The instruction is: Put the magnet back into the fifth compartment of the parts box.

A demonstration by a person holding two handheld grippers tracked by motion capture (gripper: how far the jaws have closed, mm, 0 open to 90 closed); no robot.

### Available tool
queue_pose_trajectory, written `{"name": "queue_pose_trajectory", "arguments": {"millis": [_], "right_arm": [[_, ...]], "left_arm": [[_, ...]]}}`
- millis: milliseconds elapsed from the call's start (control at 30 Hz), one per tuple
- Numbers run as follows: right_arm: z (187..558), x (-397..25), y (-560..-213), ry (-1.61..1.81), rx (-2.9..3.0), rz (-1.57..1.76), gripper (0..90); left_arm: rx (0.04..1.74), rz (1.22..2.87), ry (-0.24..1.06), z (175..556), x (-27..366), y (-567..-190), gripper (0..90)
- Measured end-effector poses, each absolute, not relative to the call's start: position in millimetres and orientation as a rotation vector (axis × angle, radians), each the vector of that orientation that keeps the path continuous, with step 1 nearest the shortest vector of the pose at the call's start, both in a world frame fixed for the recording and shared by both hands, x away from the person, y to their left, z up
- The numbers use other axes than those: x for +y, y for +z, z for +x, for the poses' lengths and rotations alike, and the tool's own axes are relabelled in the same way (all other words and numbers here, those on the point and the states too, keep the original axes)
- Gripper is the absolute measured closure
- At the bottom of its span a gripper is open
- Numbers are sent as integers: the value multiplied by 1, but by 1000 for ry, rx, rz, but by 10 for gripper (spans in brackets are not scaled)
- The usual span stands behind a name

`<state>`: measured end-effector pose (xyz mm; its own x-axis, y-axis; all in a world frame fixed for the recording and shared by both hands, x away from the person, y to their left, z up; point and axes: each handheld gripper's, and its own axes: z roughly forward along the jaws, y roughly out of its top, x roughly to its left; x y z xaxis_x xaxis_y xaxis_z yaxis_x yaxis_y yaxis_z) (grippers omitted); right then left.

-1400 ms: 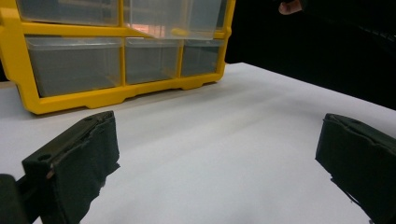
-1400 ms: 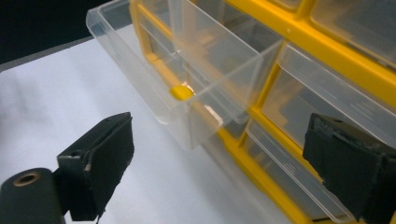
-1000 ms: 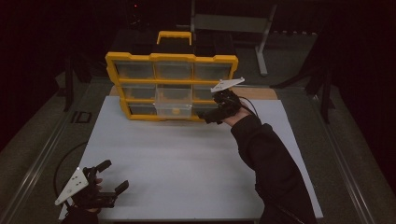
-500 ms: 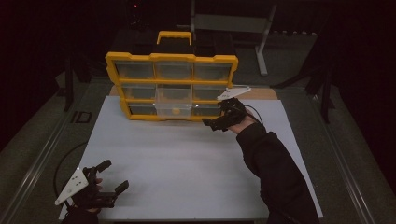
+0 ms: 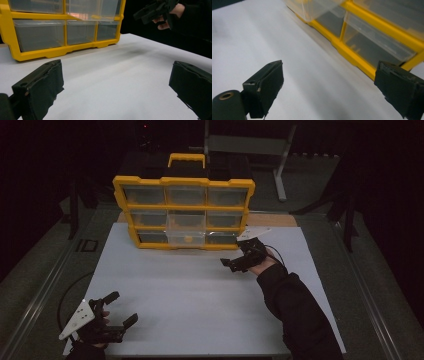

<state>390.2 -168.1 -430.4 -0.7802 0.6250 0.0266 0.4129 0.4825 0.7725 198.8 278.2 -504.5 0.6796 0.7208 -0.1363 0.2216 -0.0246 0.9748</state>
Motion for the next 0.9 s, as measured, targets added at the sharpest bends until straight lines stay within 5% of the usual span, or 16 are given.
{"name": "queue_pose_trajectory", "arguments": {"millis": [900], "right_arm": [[355, -208, -480, 1271, 2349, 948, 88]], "left_arm": [[790, 1591, 474, 199, 278, -505, 0]]}}
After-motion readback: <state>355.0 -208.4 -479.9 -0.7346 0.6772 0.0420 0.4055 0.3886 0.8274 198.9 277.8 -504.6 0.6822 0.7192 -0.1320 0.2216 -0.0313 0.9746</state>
